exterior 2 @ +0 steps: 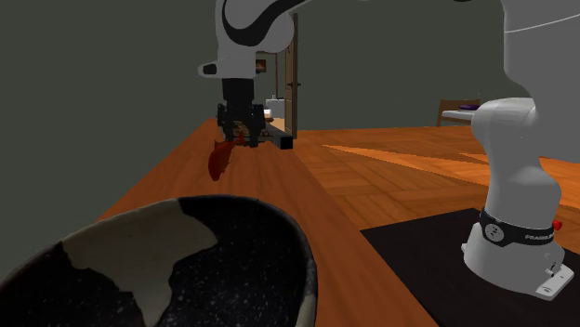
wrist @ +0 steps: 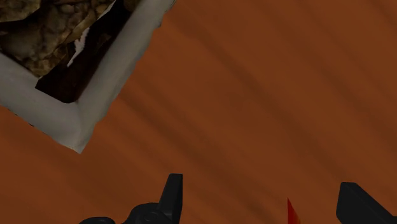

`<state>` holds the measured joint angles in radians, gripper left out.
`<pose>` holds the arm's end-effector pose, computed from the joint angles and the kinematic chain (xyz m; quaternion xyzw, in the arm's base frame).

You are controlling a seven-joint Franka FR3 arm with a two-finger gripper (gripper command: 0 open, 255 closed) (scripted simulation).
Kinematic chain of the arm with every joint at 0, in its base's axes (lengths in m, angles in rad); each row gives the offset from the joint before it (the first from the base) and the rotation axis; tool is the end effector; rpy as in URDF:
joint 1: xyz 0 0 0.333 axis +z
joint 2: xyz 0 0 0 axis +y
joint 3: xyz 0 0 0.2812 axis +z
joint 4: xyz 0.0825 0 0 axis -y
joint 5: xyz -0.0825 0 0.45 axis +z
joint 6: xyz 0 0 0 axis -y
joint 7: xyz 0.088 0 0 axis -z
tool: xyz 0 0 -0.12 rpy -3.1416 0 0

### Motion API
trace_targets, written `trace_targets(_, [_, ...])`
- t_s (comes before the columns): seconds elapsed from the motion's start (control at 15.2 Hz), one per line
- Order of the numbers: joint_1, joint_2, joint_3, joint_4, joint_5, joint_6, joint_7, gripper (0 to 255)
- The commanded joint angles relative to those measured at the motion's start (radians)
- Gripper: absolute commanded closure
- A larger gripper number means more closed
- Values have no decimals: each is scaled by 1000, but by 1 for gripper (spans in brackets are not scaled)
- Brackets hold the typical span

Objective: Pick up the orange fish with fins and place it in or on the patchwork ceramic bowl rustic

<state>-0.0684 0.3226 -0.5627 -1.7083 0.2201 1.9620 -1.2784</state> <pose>0.5760 -0.3754 0.3527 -0.9576 -0.2875 -0.0090 0.0154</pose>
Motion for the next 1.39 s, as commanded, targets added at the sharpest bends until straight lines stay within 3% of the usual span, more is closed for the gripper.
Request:
trace_targets(0.0, [0, 1, 0, 0, 1, 2, -1, 0])
trace_targets(0.26, [0, 1, 0, 0, 1, 1, -1, 0])
trace_targets(0.33, [0, 1, 0, 0, 1, 1, -1, 255])
trace_targets(0.92, [0, 1, 0, 0, 1, 2, -1, 255])
trace_targets(1.32, [0, -19, -6, 56, -15, -71, 11, 255])
